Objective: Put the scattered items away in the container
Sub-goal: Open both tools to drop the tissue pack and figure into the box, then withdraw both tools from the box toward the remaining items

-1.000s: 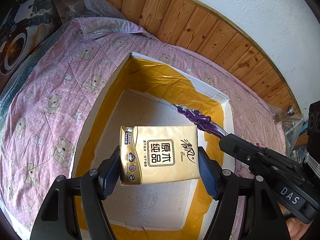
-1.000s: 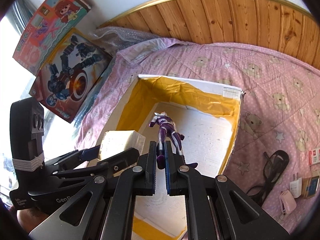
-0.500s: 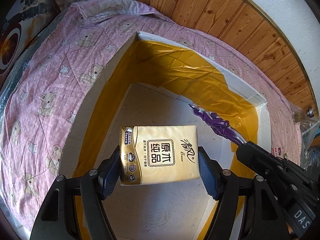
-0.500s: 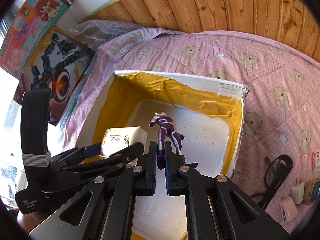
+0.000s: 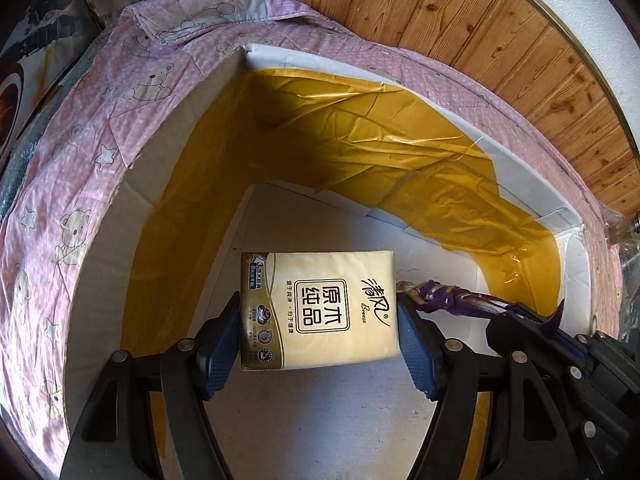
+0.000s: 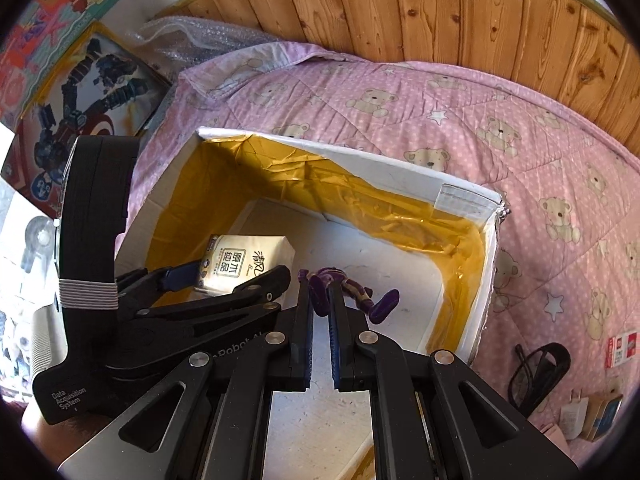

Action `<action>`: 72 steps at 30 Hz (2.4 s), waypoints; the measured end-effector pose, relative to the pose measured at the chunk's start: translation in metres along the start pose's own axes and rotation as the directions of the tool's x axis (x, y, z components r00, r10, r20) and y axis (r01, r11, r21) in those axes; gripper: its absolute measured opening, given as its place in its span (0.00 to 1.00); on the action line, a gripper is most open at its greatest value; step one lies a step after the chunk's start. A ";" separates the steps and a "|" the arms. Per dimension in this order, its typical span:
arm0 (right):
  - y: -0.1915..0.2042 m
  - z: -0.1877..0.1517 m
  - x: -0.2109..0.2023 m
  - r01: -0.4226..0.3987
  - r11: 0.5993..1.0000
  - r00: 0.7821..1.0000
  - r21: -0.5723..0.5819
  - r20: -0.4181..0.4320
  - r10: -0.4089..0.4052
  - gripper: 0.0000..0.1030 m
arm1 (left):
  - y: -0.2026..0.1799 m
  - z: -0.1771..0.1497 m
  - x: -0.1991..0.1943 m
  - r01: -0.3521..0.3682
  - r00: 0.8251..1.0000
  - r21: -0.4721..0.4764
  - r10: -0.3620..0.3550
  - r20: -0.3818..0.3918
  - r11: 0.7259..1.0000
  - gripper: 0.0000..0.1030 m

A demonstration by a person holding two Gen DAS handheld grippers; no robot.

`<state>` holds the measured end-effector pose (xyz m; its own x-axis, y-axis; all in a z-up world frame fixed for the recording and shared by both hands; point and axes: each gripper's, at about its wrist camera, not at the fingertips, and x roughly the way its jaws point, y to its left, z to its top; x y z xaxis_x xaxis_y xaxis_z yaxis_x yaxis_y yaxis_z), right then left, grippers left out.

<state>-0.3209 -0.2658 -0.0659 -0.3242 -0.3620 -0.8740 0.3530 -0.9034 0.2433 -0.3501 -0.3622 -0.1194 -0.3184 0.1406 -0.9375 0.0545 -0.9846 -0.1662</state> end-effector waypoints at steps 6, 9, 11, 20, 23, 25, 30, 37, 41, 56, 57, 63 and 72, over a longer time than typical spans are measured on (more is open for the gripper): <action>-0.002 0.002 0.002 -0.014 1.000 1.000 0.000 0.001 0.014 0.15 | 0.003 0.003 0.007 -0.014 1.000 -0.003 0.014 -0.007 1.000 0.72; -0.003 0.001 -0.003 -0.017 1.000 1.000 0.003 0.010 0.016 0.17 | 0.004 0.003 0.008 -0.001 1.000 -0.007 0.001 -0.013 1.000 0.72; -0.004 0.001 -0.007 -0.013 1.000 1.000 0.008 0.019 0.013 0.20 | 0.005 0.003 0.007 0.008 1.000 -0.008 -0.008 -0.017 1.000 0.73; -0.011 -0.003 -0.032 -0.036 0.999 0.998 0.033 0.059 0.034 0.41 | 0.005 0.005 -0.001 0.014 1.000 0.000 -0.014 -0.025 1.000 0.76; -0.008 -0.006 -0.039 -0.041 0.999 0.997 0.028 0.066 0.039 0.41 | 0.003 0.003 -0.006 0.004 1.000 0.004 -0.004 -0.017 1.000 0.77; -0.009 -0.010 -0.043 -0.048 0.998 0.997 0.035 0.066 0.046 0.41 | 0.002 0.000 -0.010 0.000 1.000 0.004 0.000 -0.012 1.000 0.77; -0.011 -0.026 -0.052 -0.069 0.996 0.996 0.051 0.065 0.066 0.41 | 0.006 -0.014 -0.031 -0.008 1.000 0.009 0.008 0.003 1.000 0.77; -0.008 -0.059 -0.071 -0.117 0.991 0.991 0.066 0.075 0.112 0.41 | -0.005 -0.029 -0.052 -0.008 1.000 0.044 0.007 0.020 0.999 0.77; -0.008 -0.085 -0.085 -0.153 0.985 0.985 0.084 0.095 0.145 0.41 | -0.005 -0.046 -0.071 -0.001 1.000 0.063 0.000 0.027 0.998 0.77; 0.002 -0.152 -0.124 -0.283 0.954 0.950 0.095 0.165 0.265 0.41 | -0.024 -0.103 -0.131 0.004 0.997 0.170 -0.017 0.076 0.985 0.77; 0.002 -0.155 -0.126 -0.288 0.953 0.948 0.092 0.168 0.270 0.41 | -0.024 -0.107 -0.134 0.008 0.997 0.173 -0.022 0.079 0.985 0.77; -0.003 -0.175 -0.143 -0.307 0.947 0.939 0.089 0.192 0.286 0.41 | -0.028 -0.132 -0.154 0.018 0.993 0.191 -0.040 0.111 0.981 0.77; -0.025 -0.205 -0.152 -0.342 0.932 0.928 0.121 0.202 0.314 0.41 | -0.035 -0.167 -0.174 0.039 0.985 0.174 -0.067 0.158 0.984 0.77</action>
<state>-0.1009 -0.1409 -0.0257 -0.3672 -0.6658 -0.6495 0.3334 -0.7461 0.5763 -0.1390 -0.3352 -0.0018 -0.4665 0.1881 -0.8643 -0.1230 -0.9814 -0.1472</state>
